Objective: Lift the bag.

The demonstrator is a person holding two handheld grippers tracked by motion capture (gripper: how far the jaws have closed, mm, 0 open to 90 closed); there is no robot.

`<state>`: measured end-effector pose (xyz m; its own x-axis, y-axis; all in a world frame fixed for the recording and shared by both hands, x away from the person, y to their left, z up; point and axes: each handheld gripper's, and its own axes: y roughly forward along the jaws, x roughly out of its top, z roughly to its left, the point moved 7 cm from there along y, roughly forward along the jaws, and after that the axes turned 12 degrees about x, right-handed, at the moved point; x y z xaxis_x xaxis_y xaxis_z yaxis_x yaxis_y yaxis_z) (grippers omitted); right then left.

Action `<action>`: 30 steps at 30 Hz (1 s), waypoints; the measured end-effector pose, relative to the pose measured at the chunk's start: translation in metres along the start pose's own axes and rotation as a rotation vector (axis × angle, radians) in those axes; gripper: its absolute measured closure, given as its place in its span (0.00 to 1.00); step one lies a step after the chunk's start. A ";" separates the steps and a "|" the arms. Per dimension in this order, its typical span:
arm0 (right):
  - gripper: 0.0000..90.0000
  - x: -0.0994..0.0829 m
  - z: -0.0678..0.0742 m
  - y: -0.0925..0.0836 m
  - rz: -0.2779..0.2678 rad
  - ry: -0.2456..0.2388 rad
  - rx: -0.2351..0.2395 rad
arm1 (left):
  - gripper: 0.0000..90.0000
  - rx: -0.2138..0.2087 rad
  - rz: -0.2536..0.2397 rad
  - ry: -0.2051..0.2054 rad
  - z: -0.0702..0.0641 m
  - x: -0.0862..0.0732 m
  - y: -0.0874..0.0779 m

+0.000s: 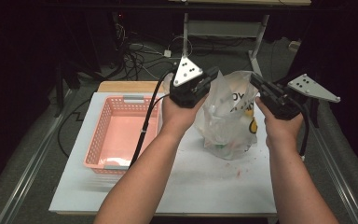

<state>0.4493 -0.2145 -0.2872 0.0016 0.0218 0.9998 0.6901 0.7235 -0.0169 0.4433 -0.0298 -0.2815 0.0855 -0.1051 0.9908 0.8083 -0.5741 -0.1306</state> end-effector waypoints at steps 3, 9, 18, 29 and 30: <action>1.00 -0.020 -0.008 0.002 0.045 0.019 -0.014 | 0.75 0.011 0.027 0.023 -0.002 -0.023 -0.014; 0.98 -0.038 -0.004 -0.003 0.079 0.018 -0.003 | 0.53 0.042 0.011 0.046 -0.003 -0.061 -0.070; 0.77 -0.033 0.026 -0.021 0.057 -0.022 0.067 | 0.37 0.015 0.186 -0.042 -0.002 -0.136 -0.104; 0.38 -0.091 0.031 -0.044 0.189 0.039 0.084 | 0.20 -0.052 0.256 -0.058 -0.018 -0.172 -0.102; 0.34 -0.103 0.032 -0.046 0.214 0.050 0.088 | 0.16 -0.057 0.262 -0.055 -0.019 -0.173 -0.102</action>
<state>0.3947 -0.2279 -0.3902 0.1786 0.1486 0.9726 0.6043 0.7636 -0.2276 0.3350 0.0311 -0.4407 0.3203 -0.2130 0.9231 0.7203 -0.5782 -0.3833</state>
